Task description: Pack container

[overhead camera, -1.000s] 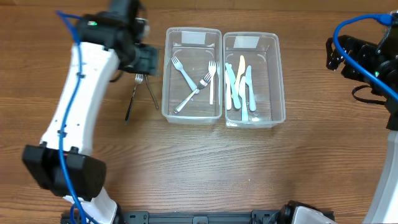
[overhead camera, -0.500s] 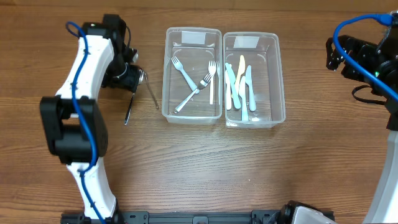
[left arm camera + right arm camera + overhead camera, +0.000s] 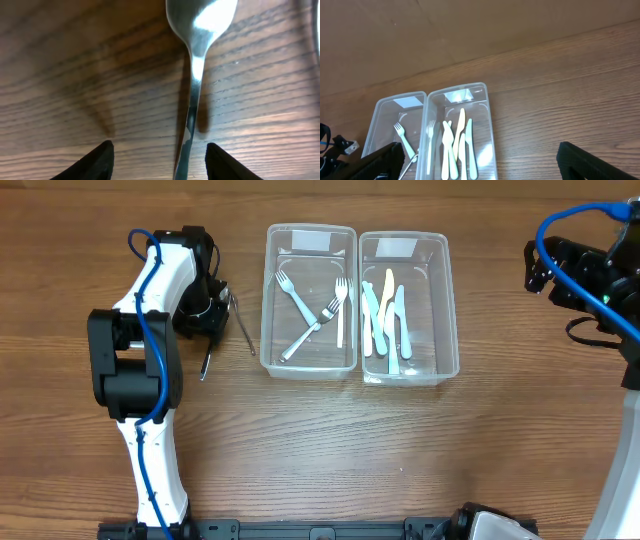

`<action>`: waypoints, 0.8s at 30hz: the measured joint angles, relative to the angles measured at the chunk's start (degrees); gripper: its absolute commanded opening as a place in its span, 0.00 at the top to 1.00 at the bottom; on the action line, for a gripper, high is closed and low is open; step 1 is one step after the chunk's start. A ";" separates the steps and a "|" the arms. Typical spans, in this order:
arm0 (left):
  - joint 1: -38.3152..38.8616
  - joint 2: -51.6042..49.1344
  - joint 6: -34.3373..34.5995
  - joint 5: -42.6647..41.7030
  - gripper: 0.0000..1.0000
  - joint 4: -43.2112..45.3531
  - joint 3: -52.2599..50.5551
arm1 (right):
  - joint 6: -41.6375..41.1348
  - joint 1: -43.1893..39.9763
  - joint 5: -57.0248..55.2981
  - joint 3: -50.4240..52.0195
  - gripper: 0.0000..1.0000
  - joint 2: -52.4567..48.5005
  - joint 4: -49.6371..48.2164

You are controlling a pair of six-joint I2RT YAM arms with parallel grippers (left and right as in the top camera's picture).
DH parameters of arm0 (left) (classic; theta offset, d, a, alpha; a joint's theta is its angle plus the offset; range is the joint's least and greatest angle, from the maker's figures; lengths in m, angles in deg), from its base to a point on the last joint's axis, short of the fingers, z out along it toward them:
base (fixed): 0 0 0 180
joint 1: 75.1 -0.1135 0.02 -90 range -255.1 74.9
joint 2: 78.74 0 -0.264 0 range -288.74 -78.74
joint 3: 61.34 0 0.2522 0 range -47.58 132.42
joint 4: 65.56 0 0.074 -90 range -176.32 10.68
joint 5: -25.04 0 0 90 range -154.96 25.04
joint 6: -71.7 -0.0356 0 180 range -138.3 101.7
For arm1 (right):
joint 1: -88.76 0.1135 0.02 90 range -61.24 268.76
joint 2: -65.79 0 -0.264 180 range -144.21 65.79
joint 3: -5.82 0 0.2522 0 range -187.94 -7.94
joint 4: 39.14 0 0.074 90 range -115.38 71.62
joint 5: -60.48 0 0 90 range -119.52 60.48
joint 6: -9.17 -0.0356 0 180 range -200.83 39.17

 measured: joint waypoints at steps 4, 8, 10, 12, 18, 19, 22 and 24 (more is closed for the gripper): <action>0.00 0.00 1.79 -0.22 0.41 2.19 0.00 | 0.02 0.00 -0.02 0.00 0.00 0.00 0.00; 0.00 0.00 4.33 -0.87 0.45 4.09 0.00 | 0.00 0.00 0.00 0.00 0.00 0.00 0.02; 0.00 0.00 4.76 -1.16 0.43 4.24 0.00 | 0.02 0.00 -0.02 0.00 0.00 0.00 0.00; 0.00 0.00 5.01 -1.31 0.42 4.28 0.00 | 0.00 -0.02 -0.02 0.00 0.00 0.00 -0.02; 0.00 -0.55 5.20 -1.49 0.52 4.00 0.00 | 0.00 -0.02 0.02 0.00 0.00 0.00 0.00; 0.00 -0.59 5.22 -1.55 0.62 3.87 0.02 | 0.00 0.00 0.00 0.00 0.00 0.00 0.00; -0.02 -0.63 5.16 -1.22 0.80 3.78 0.02 | 0.00 0.00 0.00 0.00 0.00 0.00 0.02; -0.02 -0.63 5.44 -1.14 0.92 3.78 0.02 | 0.04 -0.02 -0.02 0.00 0.00 0.00 0.00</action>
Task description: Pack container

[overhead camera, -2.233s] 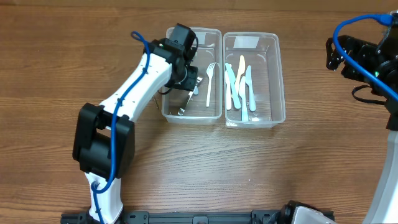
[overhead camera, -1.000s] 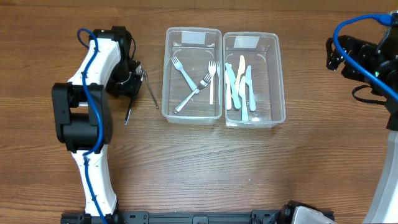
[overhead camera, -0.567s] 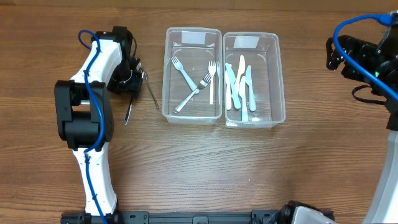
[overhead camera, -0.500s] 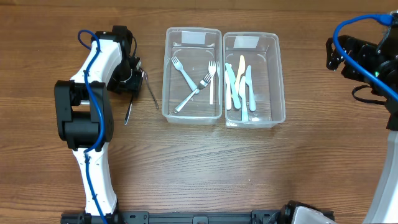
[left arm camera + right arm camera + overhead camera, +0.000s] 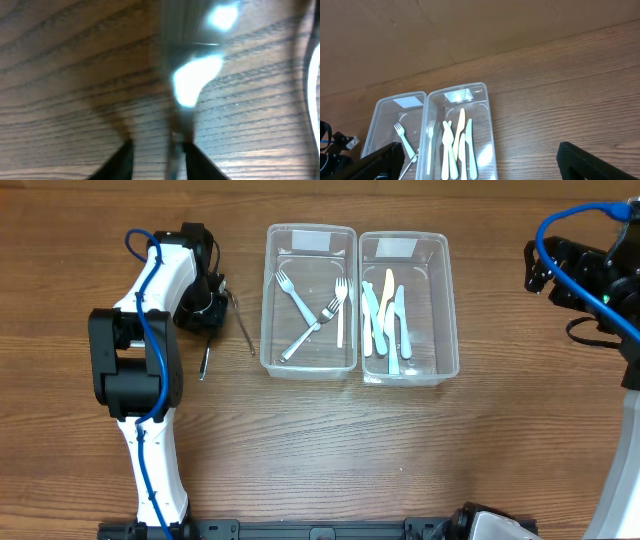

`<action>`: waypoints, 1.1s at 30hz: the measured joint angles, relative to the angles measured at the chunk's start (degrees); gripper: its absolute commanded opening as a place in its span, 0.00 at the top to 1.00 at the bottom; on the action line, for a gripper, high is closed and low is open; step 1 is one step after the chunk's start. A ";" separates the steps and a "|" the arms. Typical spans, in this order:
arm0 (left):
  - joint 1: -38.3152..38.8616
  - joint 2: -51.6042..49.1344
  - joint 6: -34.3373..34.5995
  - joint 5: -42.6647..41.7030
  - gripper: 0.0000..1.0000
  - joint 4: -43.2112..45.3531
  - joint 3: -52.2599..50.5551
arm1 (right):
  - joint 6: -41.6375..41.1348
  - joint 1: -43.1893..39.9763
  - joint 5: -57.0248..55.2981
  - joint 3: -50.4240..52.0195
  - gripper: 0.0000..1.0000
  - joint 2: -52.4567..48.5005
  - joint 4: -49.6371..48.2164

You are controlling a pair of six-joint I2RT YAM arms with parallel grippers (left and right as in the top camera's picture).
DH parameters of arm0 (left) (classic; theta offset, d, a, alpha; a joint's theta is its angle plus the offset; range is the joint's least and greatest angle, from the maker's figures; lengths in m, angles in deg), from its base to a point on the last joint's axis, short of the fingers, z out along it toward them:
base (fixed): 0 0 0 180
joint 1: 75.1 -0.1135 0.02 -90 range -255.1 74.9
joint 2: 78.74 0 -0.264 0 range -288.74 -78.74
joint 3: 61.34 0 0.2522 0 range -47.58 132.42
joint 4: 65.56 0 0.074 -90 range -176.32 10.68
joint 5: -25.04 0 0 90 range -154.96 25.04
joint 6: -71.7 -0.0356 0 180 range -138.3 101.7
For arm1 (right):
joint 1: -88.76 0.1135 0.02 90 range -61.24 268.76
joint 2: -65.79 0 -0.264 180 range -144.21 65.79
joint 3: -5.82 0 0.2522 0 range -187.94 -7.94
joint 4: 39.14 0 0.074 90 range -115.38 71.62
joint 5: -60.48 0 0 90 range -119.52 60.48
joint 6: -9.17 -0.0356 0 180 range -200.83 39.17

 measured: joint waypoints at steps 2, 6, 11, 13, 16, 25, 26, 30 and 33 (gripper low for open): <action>0.02 0.00 -0.09 0.07 0.96 -0.02 0.00 | -0.04 0.02 0.00 0.00 0.00 0.00 0.02; 0.02 0.00 -0.48 0.00 0.96 -1.49 0.00 | -0.04 0.02 0.02 0.00 0.00 0.00 0.00; 0.02 -0.37 -0.02 0.00 0.96 -6.01 0.00 | -0.02 0.02 0.00 0.00 0.00 0.00 0.04; 0.02 -0.37 1.51 -0.15 0.96 -6.69 0.00 | -0.02 0.00 0.00 0.00 0.00 0.00 0.02; 0.02 -0.31 4.68 -0.46 0.96 -6.99 0.00 | -0.02 0.02 0.00 0.00 0.00 0.00 0.02; 0.11 12.87 9.90 -4.15 0.96 -6.95 -0.11 | -0.07 0.02 0.02 0.00 0.00 0.00 0.09; 0.26 16.17 10.29 -5.14 0.96 -6.58 -0.11 | -0.02 0.00 0.02 0.00 0.00 0.00 0.04; 2.69 28.39 11.15 -8.96 0.96 -2.80 -0.09 | -0.04 0.02 0.00 0.00 0.00 0.00 0.07; 7.02 34.64 12.07 -10.91 0.96 1.68 0.00 | -0.02 0.02 0.00 0.00 0.00 0.00 0.04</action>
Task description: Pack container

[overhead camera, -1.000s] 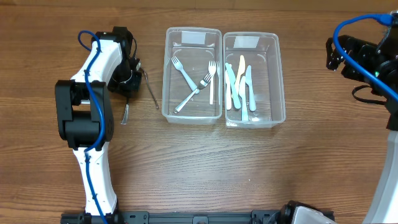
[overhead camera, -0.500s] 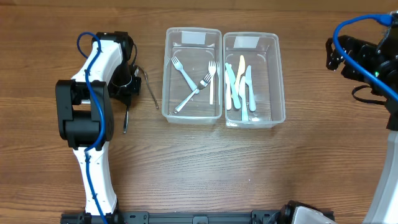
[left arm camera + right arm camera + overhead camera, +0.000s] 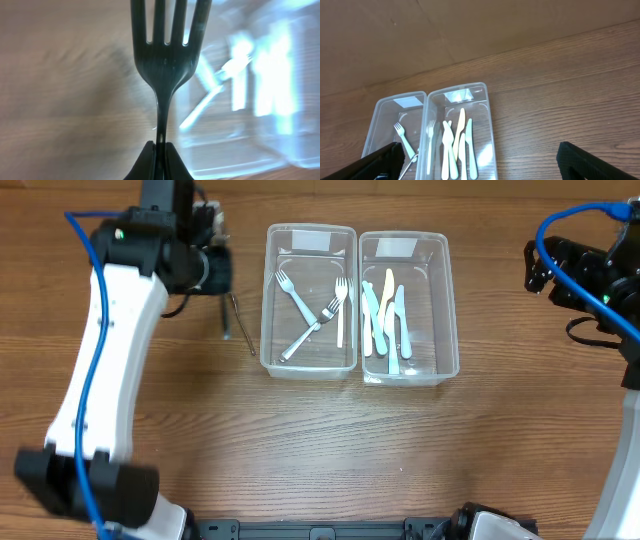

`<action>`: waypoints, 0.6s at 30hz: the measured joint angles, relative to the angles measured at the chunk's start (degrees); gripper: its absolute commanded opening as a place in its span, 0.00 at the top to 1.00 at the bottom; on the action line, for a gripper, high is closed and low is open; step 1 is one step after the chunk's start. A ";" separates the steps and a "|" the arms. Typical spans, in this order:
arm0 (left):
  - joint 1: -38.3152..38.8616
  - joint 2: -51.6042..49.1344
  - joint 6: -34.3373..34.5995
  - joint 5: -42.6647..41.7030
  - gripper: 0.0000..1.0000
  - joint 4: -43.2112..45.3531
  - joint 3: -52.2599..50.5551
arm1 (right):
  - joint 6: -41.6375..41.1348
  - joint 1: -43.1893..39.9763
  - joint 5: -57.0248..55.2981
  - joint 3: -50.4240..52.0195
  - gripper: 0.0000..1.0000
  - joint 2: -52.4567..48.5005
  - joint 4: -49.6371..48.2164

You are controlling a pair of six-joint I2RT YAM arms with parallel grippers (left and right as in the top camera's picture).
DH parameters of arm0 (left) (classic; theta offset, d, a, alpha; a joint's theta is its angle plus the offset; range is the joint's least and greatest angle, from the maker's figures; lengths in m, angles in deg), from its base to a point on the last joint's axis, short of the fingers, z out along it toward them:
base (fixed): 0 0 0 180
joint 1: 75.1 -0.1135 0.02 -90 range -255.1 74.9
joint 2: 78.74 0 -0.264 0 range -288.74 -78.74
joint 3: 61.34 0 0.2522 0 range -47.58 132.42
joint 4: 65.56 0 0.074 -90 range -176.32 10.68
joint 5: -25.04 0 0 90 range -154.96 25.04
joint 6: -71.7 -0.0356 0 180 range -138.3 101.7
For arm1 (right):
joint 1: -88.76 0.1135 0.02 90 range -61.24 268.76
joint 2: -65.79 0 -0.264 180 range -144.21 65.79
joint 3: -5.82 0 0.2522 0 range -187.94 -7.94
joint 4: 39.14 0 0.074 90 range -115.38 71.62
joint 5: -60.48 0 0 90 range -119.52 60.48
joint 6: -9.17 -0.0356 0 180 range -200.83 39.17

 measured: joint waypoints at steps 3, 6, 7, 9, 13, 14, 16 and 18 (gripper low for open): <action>5.68 2.34 1.14 -1.14 0.96 4.39 0.04 | -0.02 -0.02 0.02 0.00 0.00 0.00 0.00; 9.51 0.98 1.92 -1.51 0.96 7.48 0.04 | -0.02 0.00 0.00 0.00 0.00 0.00 0.02; 10.71 -0.33 2.12 -1.53 0.96 8.66 0.04 | -0.02 0.00 0.02 0.00 0.00 0.00 0.04; 12.33 -3.45 2.29 -1.57 0.96 11.06 0.04 | -0.02 -0.02 0.00 0.00 0.00 0.00 0.00; 14.14 -13.68 2.23 -2.12 0.96 14.97 0.04 | -0.04 0.00 0.02 0.00 0.00 0.00 0.00; 14.25 -16.31 2.23 -2.82 0.93 16.02 0.04 | 0.00 -0.02 0.02 0.00 0.00 0.00 0.02; 14.23 -19.93 2.25 -4.39 0.85 17.70 -0.04 | 0.00 -0.02 0.00 0.00 0.00 0.00 0.00; 14.12 -21.97 2.45 -6.54 0.75 19.21 -0.57 | 0.00 0.00 0.00 0.00 0.00 0.00 0.00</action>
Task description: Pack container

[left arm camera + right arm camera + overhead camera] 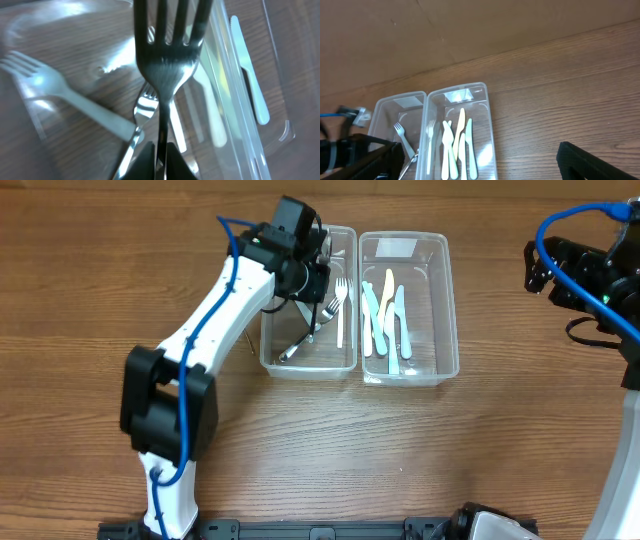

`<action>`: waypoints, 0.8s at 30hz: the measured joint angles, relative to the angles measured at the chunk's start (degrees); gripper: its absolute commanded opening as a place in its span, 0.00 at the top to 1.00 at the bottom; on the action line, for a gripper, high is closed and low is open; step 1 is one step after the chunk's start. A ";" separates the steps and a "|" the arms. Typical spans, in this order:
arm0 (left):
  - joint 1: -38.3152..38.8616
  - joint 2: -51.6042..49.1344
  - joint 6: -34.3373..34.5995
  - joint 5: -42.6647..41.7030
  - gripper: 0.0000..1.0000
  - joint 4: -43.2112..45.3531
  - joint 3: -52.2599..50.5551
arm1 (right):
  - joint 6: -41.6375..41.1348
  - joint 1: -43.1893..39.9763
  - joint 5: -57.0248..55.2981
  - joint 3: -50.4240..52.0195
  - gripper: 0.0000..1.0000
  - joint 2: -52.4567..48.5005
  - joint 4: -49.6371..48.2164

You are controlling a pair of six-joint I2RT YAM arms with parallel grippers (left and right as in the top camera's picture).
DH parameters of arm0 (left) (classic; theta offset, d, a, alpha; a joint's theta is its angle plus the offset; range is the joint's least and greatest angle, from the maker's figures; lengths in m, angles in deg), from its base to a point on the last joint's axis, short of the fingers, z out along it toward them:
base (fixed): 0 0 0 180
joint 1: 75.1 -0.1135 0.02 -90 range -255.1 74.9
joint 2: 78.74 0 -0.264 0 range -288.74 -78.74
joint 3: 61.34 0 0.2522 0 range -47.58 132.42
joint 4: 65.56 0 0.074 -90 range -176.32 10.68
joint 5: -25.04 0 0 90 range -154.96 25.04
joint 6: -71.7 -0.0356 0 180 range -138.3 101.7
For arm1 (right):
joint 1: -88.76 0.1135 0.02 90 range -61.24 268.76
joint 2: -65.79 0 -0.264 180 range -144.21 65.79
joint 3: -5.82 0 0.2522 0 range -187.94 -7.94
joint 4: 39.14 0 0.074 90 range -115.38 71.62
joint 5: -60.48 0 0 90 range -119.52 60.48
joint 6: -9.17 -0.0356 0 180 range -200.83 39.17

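My left gripper (161, 150) is shut on the handle of a metal fork (167, 65), tines pointing away from the wrist. It hangs over the left clear container (310, 372), which holds several forks (340, 305), plastic and metal. In the left wrist view a pale plastic fork (60, 90) lies below the held one. The right clear container (410, 380) holds several pale plastic knives (390, 310). My right gripper (479, 150) stands open high at the table's right side, holding nothing.
A thin metal utensil (249, 342) lies on the wooden table just left of the left container, partly hidden by my left arm. Both containers stand side by side at the back middle. My right arm (585, 270) occupies the right edge.
My left gripper, still shut on the metal fork, has moved right from the table beside the left container to above that container's inside. The right arm has not moved.
My left gripper stood open around a metal utensil lying on the table left of the containers. Then its fingers were closer in on the handle. Later it held the fork lifted off the table, and now holds it over the fork container.
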 measured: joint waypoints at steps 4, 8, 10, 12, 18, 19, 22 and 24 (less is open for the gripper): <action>-0.04 0.85 0.28 -3.21 0.56 -1.46 0.87 | 0.00 0.00 0.02 0.00 0.00 0.00 0.02; -0.74 4.35 -0.02 -3.30 0.50 -6.47 1.97 | -0.04 0.00 -0.02 0.00 0.00 0.00 0.00; -1.84 7.69 -0.31 -1.99 0.48 -9.22 2.36 | 0.00 -0.02 0.02 0.00 0.00 0.00 0.00; -3.39 11.15 -0.39 0.48 0.40 -12.13 3.04 | -0.04 0.00 0.00 0.00 0.00 0.00 0.02; -10.05 15.04 2.64 9.68 0.34 -19.10 4.57 | -0.02 0.00 0.00 0.00 0.00 0.00 0.02; -11.39 14.43 3.23 10.34 0.37 -19.21 4.57 | -0.02 -0.02 0.02 0.00 0.00 0.00 0.00; -14.38 12.11 5.29 11.65 0.39 -19.23 4.57 | -0.02 0.00 0.00 0.00 0.00 0.00 0.00; -15.47 9.77 6.58 12.17 0.38 -19.23 4.57 | 0.00 -0.02 0.02 0.00 0.00 0.00 0.00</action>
